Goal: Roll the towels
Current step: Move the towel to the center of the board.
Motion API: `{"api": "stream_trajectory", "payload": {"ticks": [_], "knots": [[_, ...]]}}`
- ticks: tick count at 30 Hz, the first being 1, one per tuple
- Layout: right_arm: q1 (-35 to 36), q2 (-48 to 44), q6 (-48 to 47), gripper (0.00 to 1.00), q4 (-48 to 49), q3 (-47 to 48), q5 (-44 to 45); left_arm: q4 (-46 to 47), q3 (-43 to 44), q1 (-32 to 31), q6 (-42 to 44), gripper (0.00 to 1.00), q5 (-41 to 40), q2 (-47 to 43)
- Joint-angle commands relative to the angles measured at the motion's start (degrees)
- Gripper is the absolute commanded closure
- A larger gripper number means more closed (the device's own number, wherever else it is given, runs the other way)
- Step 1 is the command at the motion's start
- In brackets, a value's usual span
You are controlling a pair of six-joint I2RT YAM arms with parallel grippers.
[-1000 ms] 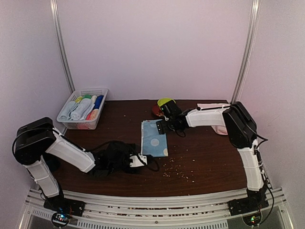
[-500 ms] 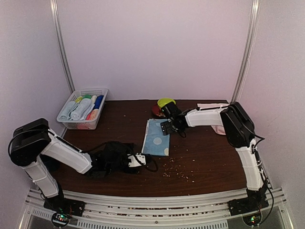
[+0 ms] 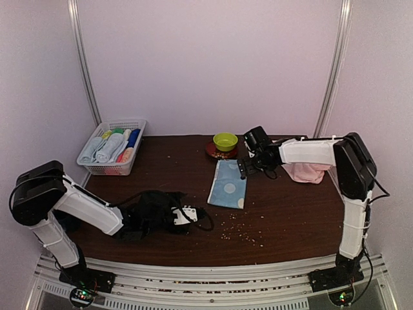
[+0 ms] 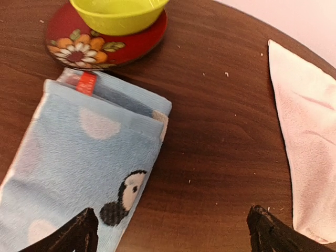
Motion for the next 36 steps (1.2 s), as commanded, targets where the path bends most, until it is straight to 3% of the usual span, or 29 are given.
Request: {"api": "stream_trajectory", "payload": {"ticks": [1,6,9,13,21,36], "knots": [[1.58,-10.70,1.20,0.00,3.75,-9.18,-6.74,3.99,-0.72,-0.34,-1.22,0.09,0.29,-0.79],[5.67,-14.30,2.49,0.00,6.11,-16.88,-6.59,4.54,-0.57,-0.34,-1.81,0.08,-0.35,-0.75],[8.33,-13.18,2.81,0.00,5.10,-17.11,-4.17,4.74,-0.75,-0.34,-1.91,0.02,-0.61,-0.69],[10.82,-10.80,3.26,0.00,3.34,-16.51,0.07,4.58,-0.74,-0.34,-1.74,0.02,-0.81,-0.52],[12.07,-7.21,4.24,0.00,0.05,-17.39,5.46,4.90,-0.68,-0.34,-1.88,0.02,-0.41,0.25],[14.10,-13.90,4.02,0.00,-3.75,-26.47,6.61,7.05,2.34,-4.45,4.60,0.07,-1.59,7.25]]}}
